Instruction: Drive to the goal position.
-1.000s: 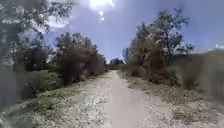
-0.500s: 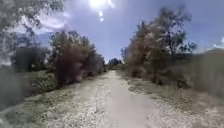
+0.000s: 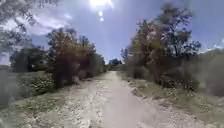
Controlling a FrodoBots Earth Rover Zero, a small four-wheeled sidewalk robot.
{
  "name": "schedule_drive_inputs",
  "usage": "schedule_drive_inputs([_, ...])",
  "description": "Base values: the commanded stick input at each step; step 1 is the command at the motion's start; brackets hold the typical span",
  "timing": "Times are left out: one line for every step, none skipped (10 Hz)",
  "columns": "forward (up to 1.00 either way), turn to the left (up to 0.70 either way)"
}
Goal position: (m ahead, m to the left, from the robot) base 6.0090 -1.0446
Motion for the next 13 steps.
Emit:
schedule_drive_inputs([0.70, 0.00])
schedule_drive_inputs([0.70, 0.00])
schedule_drive_inputs([0.70, 0.00])
schedule_drive_inputs([0.70, 0.00])
schedule_drive_inputs([0.70, 0.00])
schedule_drive_inputs([0.70, 0.00])
schedule_drive_inputs([0.70, 0.00])
schedule_drive_inputs([0.70, 0.00])
schedule_drive_inputs([0.70, 0.00])
schedule_drive_inputs([0.70, 0.00])
schedule_drive_inputs([0.70, 0.00])
schedule_drive_inputs([0.70, 0.00])
schedule_drive_inputs([0.70, 0.00])
